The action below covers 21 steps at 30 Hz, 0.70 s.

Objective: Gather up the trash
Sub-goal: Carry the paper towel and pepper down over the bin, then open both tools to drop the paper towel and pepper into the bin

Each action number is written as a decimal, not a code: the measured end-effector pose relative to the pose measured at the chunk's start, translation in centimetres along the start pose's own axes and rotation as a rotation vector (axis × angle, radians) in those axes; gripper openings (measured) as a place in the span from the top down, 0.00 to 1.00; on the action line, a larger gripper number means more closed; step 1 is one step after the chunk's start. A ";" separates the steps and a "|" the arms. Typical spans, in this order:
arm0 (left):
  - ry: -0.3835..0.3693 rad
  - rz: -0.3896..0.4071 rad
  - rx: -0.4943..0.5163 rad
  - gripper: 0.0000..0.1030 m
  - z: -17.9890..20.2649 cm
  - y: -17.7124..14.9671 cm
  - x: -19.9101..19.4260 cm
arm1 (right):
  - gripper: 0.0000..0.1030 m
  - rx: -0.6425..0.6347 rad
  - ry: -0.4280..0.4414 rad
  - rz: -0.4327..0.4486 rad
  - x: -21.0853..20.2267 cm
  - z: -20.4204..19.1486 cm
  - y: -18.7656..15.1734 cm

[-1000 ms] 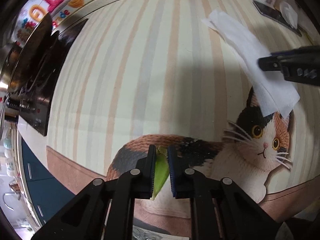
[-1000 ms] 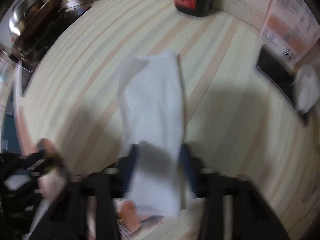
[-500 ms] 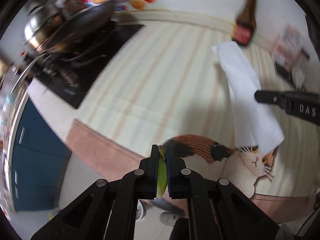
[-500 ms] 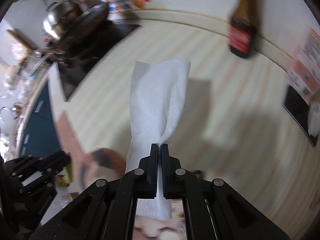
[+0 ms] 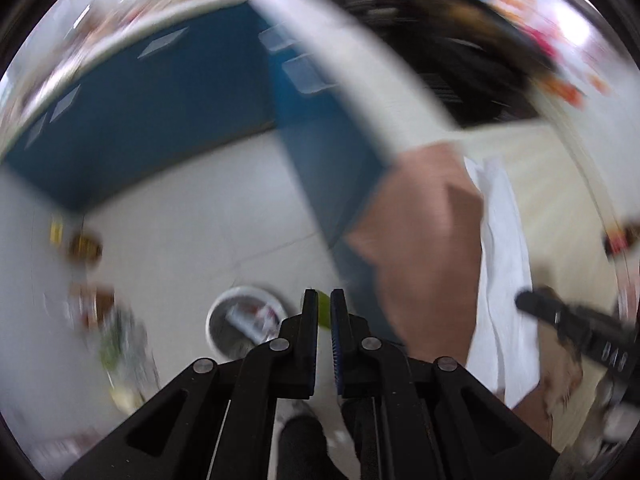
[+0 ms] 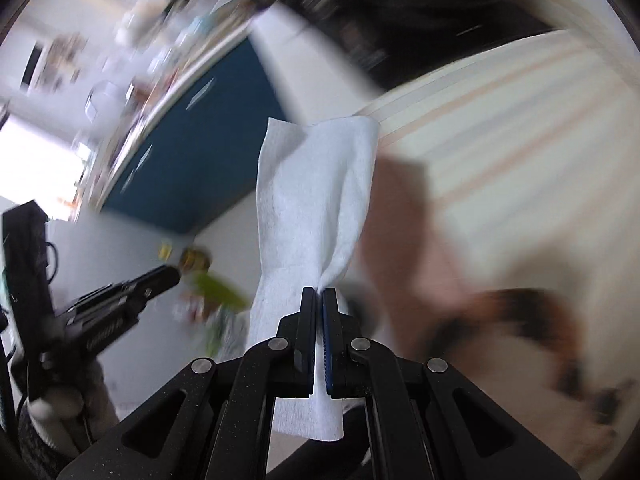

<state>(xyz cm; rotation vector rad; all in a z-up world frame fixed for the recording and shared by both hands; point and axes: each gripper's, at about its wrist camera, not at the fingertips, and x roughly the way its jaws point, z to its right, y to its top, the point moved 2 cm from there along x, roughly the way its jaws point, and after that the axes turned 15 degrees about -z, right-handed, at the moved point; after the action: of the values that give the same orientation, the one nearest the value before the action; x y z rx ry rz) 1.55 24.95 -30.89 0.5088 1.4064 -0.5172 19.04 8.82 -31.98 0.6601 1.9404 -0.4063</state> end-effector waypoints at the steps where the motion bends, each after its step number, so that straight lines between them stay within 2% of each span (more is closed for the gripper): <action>1: 0.003 -0.012 -0.049 0.97 -2.5 -0.3 1.2 | 0.97 -0.028 -0.007 -0.030 2.2 -1.4 0.6; 4: -0.016 -0.057 -0.183 0.97 -9.1 -1.3 5.9 | 0.97 -0.090 0.001 -0.139 10.1 -5.7 1.3; 7: -0.050 -0.112 -0.283 0.97 -14.1 -2.6 11.6 | 0.97 -0.116 -0.008 -0.235 18.9 -7.7 1.3; 12: -0.070 -0.222 -0.402 0.97 -21.5 -4.7 25.8 | 0.97 -0.115 -0.033 -0.386 35.7 -7.0 1.2; 15: -0.028 -0.289 -0.450 0.96 -25.0 -5.9 33.9 | 0.97 -0.105 -0.072 -0.467 47.0 -5.2 1.1; 18: -0.018 -0.357 -0.472 0.94 -27.3 -7.3 40.3 | 0.96 -0.102 -0.104 -0.540 55.6 -3.7 0.8; 19: 0.004 -0.388 -0.483 0.93 -28.3 -7.9 42.8 | 0.96 -0.108 -0.124 -0.555 57.7 -3.4 0.6; 20: 0.014 -0.400 -0.490 0.92 -28.5 -8.1 43.8 | 0.96 -0.118 -0.141 -0.568 59.5 -3.2 0.8; 21: 0.027 -0.411 -0.504 0.90 -29.2 -8.6 45.3 | 0.91 -0.126 -0.161 -0.578 60.9 -2.9 0.8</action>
<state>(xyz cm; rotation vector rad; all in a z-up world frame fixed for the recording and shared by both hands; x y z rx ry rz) -22.39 34.46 -79.02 -0.1846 1.6057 -0.4570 -3.65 27.51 -85.44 -0.0304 1.9585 -0.6623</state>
